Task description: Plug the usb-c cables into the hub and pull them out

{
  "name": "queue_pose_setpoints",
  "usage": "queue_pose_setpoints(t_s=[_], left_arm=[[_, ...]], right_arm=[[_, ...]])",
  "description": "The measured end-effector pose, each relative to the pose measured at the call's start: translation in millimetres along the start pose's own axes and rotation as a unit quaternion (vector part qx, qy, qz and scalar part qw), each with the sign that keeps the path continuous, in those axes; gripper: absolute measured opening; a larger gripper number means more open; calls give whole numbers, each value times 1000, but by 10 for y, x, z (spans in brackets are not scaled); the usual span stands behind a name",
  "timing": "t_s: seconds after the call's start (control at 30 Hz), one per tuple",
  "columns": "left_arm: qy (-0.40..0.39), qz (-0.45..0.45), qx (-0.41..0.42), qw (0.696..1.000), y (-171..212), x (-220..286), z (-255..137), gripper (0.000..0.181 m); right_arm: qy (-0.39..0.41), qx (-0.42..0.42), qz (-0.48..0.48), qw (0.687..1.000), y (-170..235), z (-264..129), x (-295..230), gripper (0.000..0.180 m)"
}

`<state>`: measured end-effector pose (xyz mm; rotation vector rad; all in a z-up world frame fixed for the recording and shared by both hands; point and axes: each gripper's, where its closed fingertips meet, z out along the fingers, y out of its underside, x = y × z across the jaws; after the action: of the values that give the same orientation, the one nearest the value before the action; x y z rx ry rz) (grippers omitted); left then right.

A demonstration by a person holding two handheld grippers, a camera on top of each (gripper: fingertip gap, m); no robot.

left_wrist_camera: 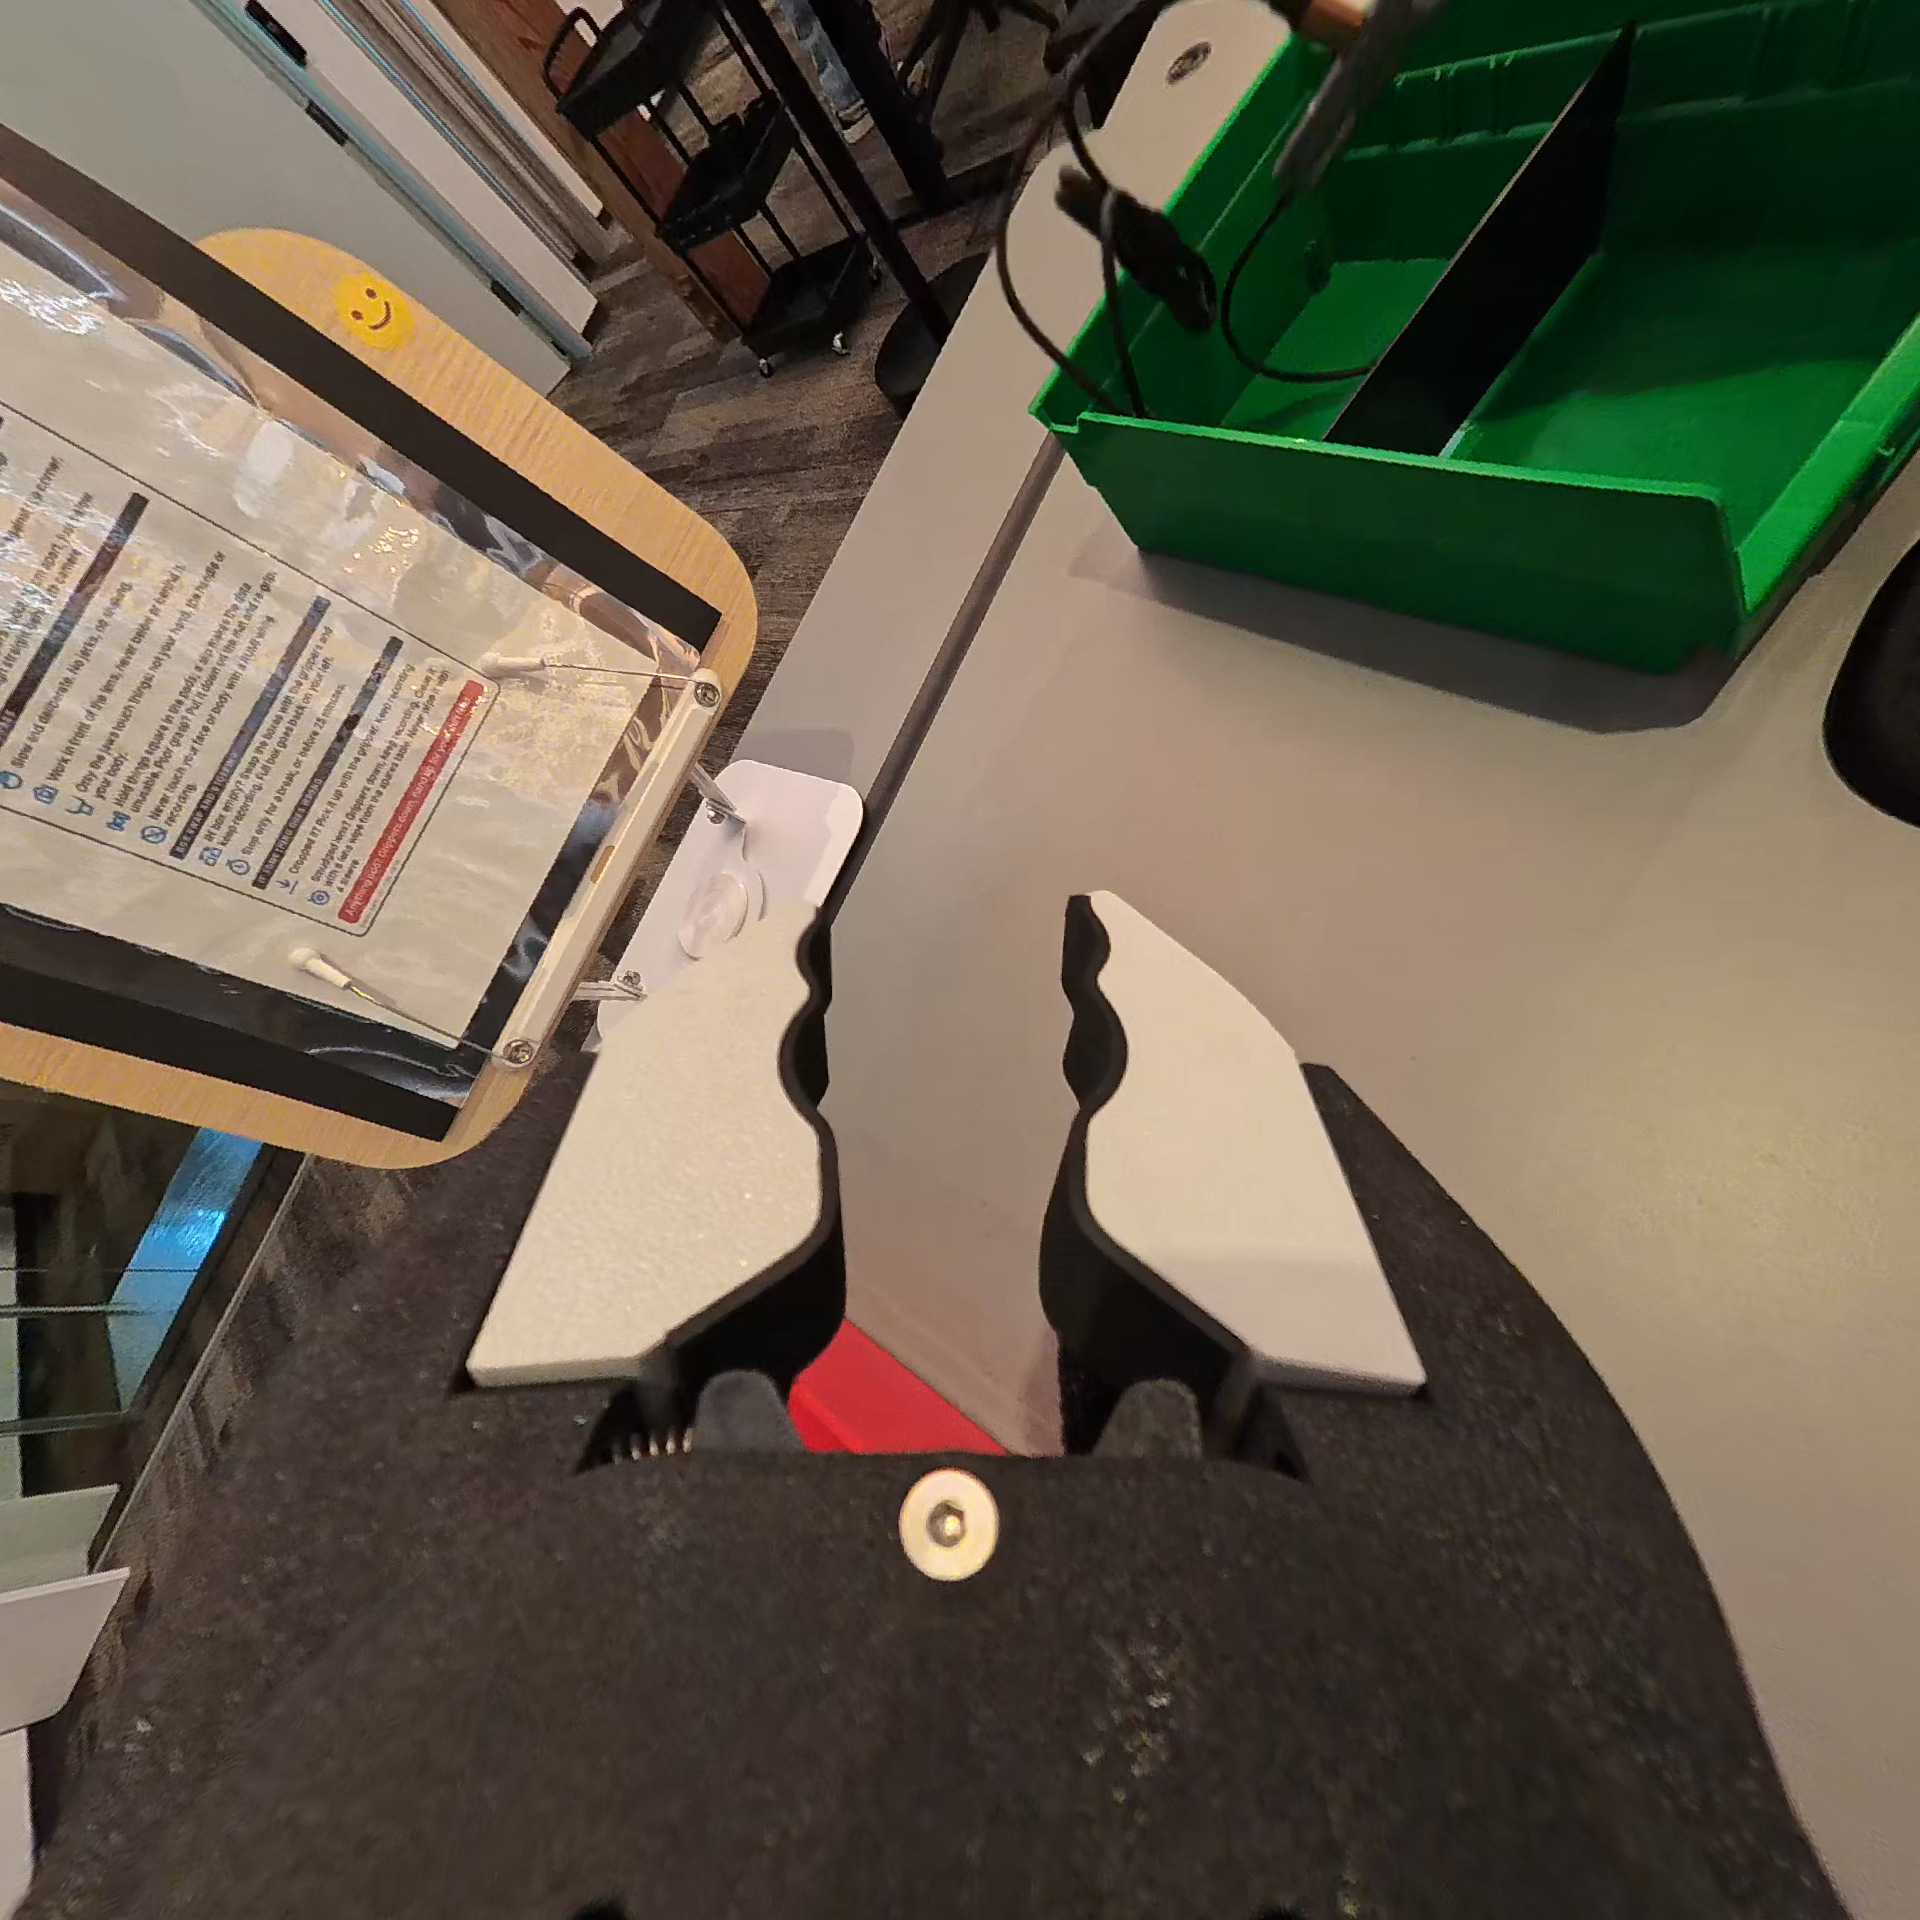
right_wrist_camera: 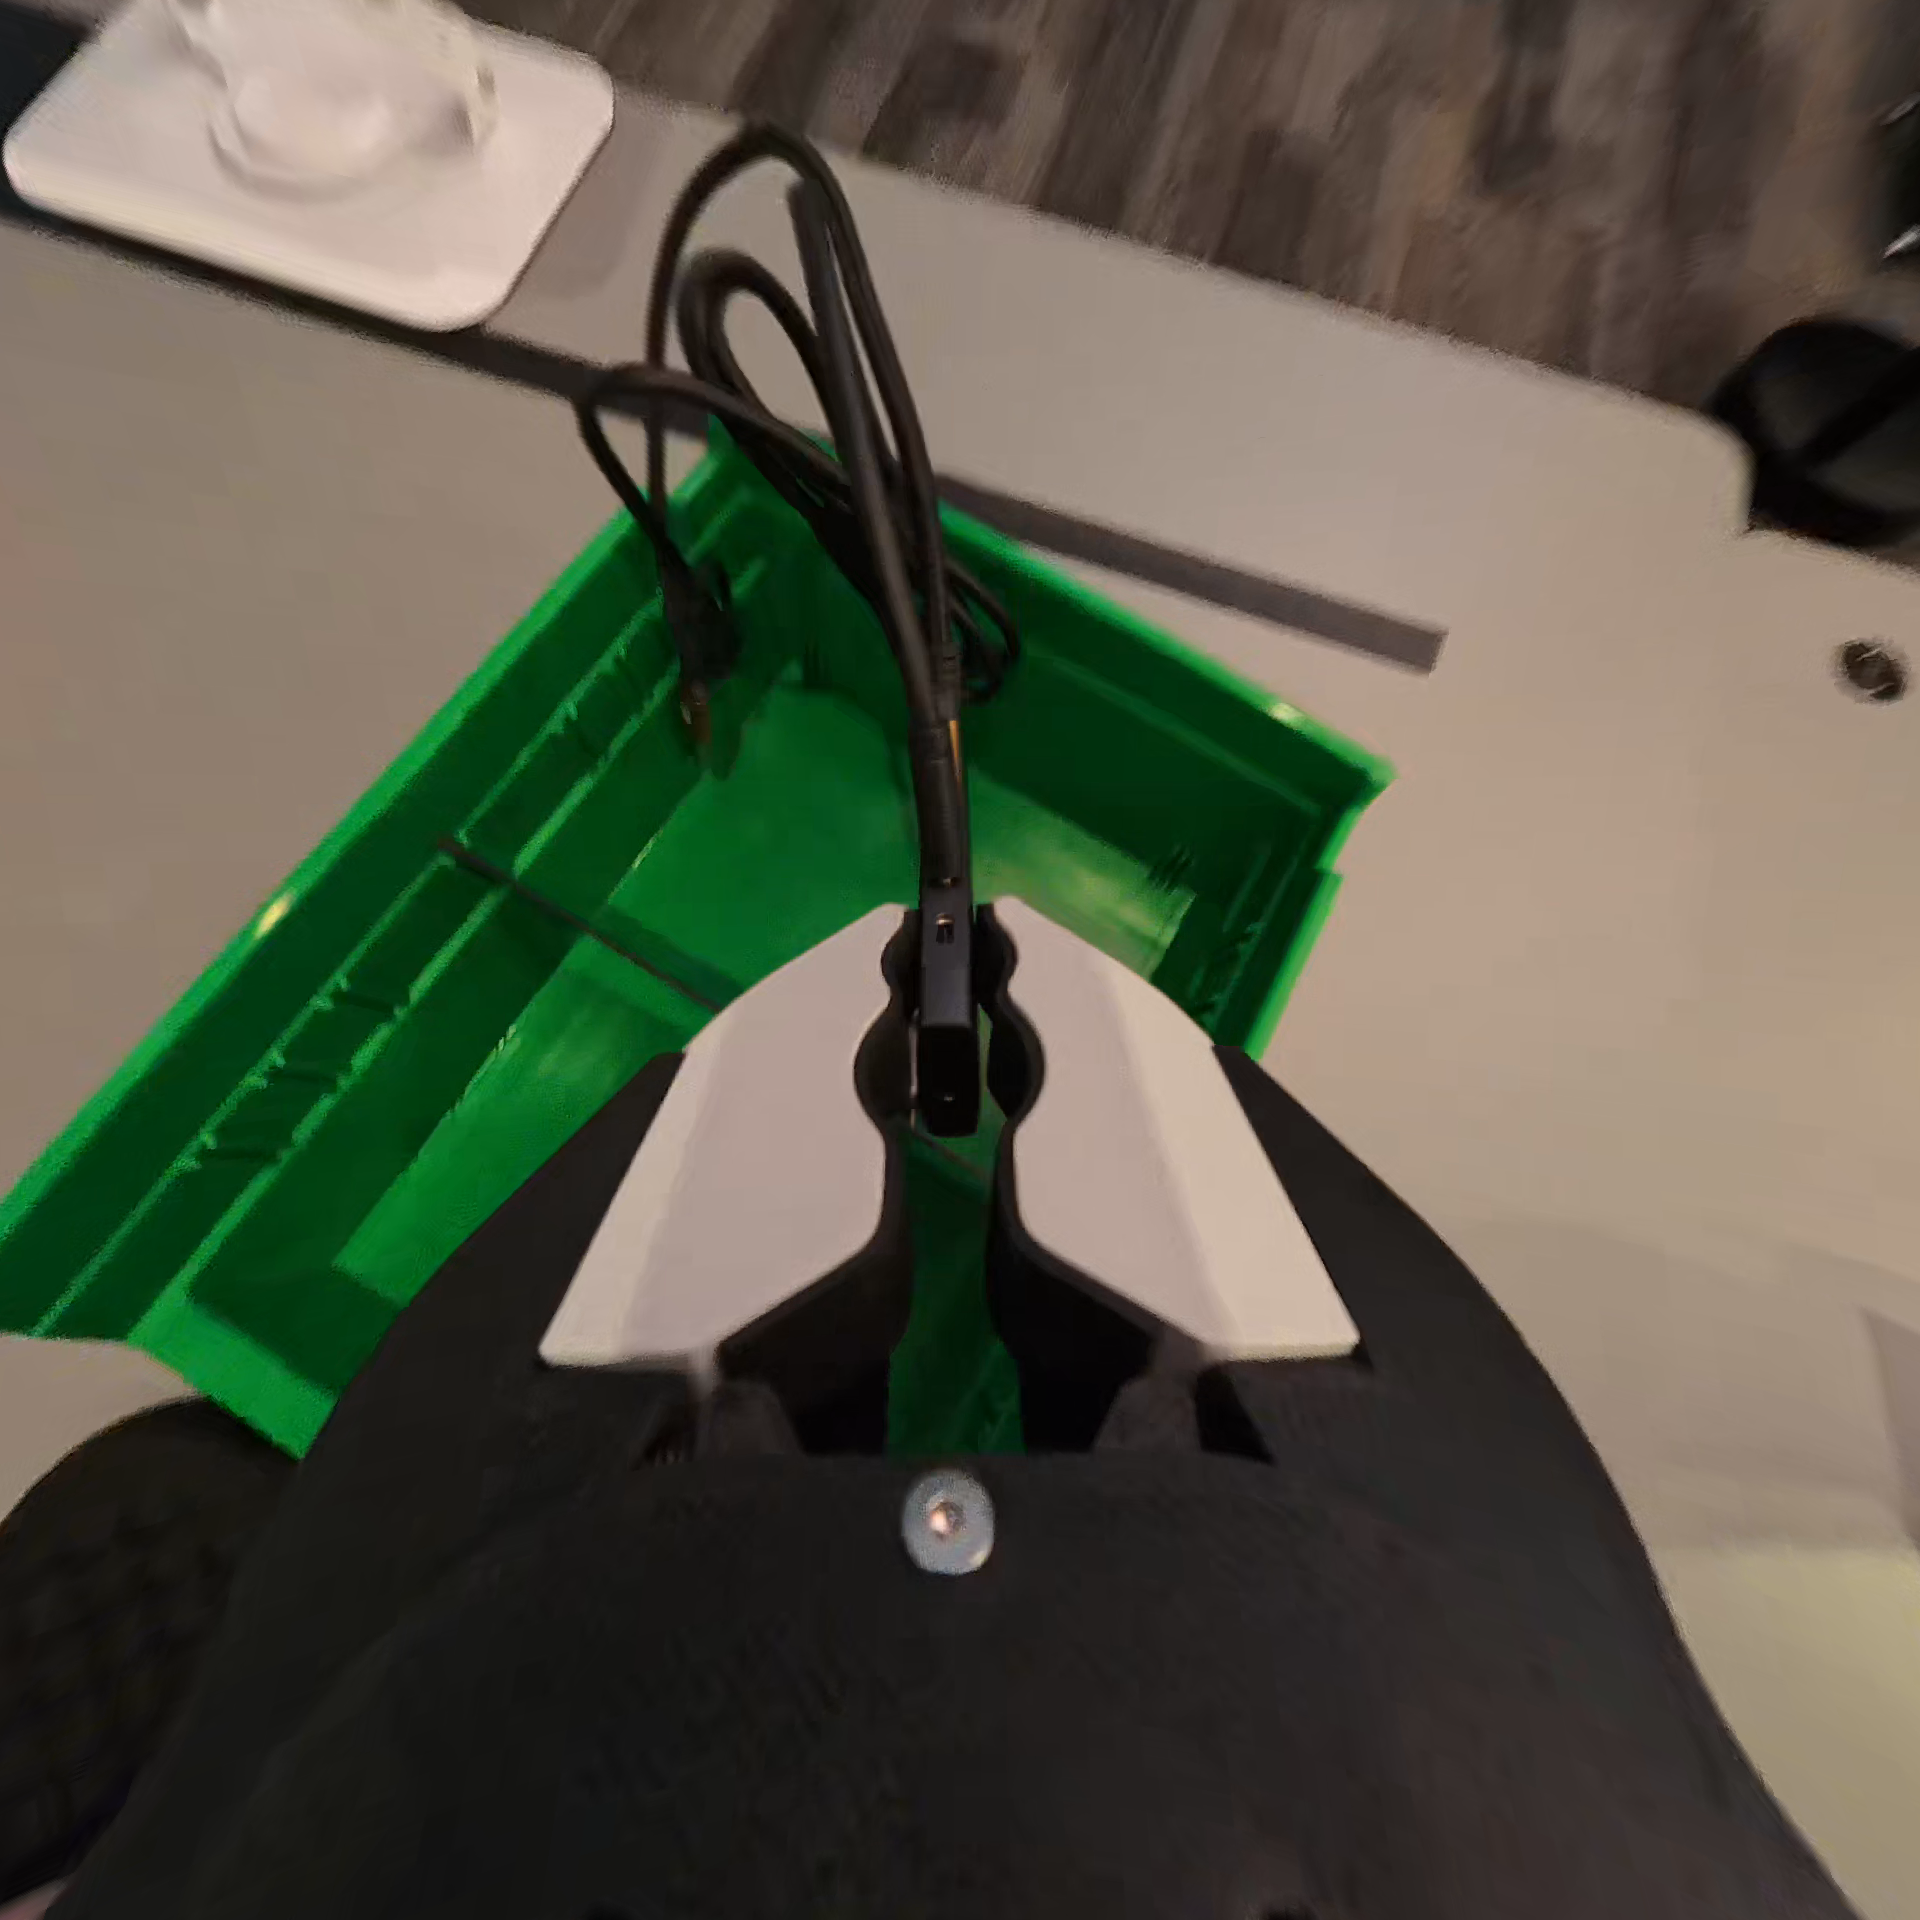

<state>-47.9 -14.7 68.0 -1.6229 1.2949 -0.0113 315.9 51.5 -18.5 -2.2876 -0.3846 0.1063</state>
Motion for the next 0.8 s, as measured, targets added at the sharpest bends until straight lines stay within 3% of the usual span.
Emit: queue_pose_setpoints(t_s=[0.03,0.1,0.17,0.27,0.4,0.47,0.57,0.67,0.77,0.8], left_arm=[[1,1,-2,1000,3,7,6,42],[3,3,-5,1000,10,22,19,42],[4,6,-11,1000,24,29,30,42],[12,4,-20,1000,53,51,39,42],[10,1,-18,1000,45,39,27,42],[9,2,-18,1000,41,41,22,42],[11,5,-22,1000,47,59,25,42],[13,9,-29,999,67,73,35,42],[14,9,-34,999,86,72,42,42],[14,9,-36,999,92,70,45,42]], right_arm=[[-11,-21,0,1000,85,76,-13,11],[-29,-70,1,997,273,262,-26,11],[4,-105,-2,995,421,450,116,11],[35,-107,17,993,457,521,263,17],[103,25,16,994,50,54,457,34],[116,48,55,991,45,-219,511,35],[79,-45,124,988,496,-349,431,38],[55,-141,131,980,952,-279,377,40],[4,-204,126,971,1181,-96,253,29],[-12,-206,118,971,1167,-39,214,17]])
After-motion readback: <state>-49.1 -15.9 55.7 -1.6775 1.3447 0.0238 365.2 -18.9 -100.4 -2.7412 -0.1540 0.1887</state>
